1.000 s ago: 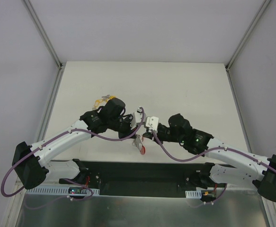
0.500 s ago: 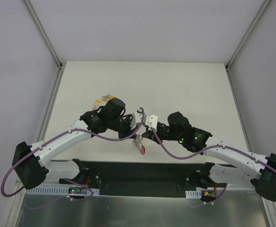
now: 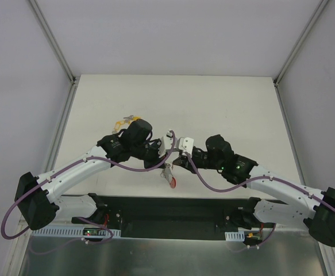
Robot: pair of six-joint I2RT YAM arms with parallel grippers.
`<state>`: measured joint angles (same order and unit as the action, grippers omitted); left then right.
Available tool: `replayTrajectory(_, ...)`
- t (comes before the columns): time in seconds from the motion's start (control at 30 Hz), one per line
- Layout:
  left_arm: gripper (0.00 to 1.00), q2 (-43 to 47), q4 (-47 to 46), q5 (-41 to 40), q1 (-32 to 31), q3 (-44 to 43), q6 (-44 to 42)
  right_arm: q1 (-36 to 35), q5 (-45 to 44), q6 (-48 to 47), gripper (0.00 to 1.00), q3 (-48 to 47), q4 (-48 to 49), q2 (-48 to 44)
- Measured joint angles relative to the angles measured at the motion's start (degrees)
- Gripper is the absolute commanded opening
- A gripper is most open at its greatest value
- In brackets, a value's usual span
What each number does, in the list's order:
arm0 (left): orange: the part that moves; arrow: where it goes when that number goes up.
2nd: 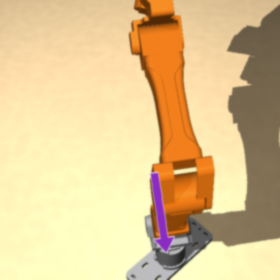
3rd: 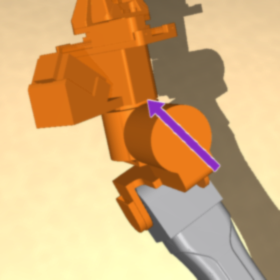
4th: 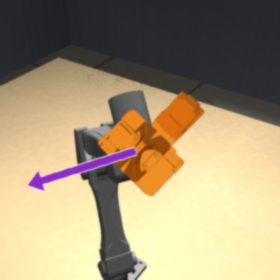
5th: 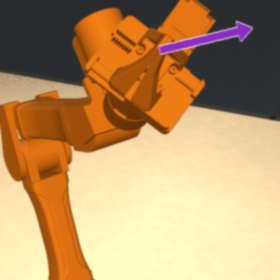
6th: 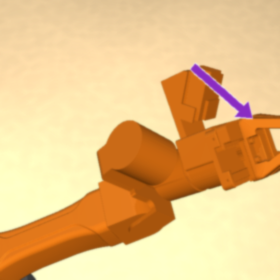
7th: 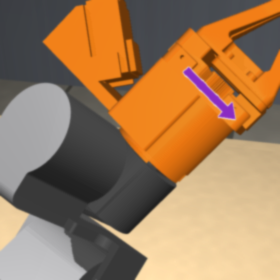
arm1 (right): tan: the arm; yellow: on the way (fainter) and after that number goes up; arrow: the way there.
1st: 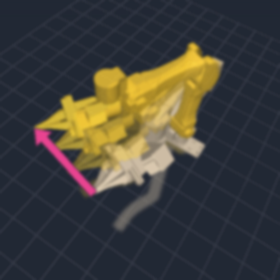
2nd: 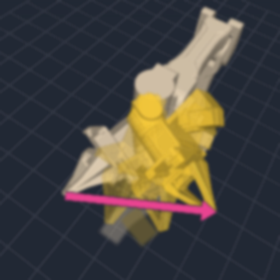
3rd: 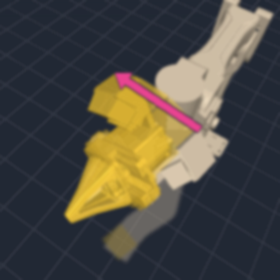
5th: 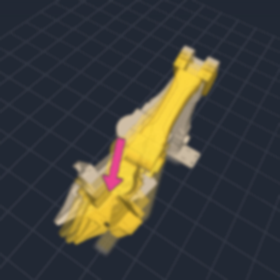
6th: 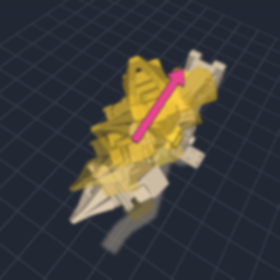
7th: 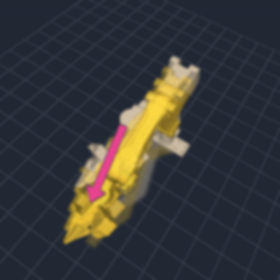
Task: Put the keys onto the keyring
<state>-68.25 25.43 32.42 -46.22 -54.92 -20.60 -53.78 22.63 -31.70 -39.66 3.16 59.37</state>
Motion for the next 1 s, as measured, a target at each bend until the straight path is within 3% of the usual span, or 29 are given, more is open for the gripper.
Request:
replayTrajectory(0.5, 0.00, 0.0, -2.0, 0.1, -0.3, 0.6, -0.1, 6.4, 9.3, 3.7, 0.01, 5.7, 6.0, -2.5)
replayTrajectory(1.0, 0.00, 0.0, -3.7, 0.1, -0.3, 1.5, -0.9, 7.1, 13.3, 4.5, 0.01, 6.0, 8.7, -2.3)
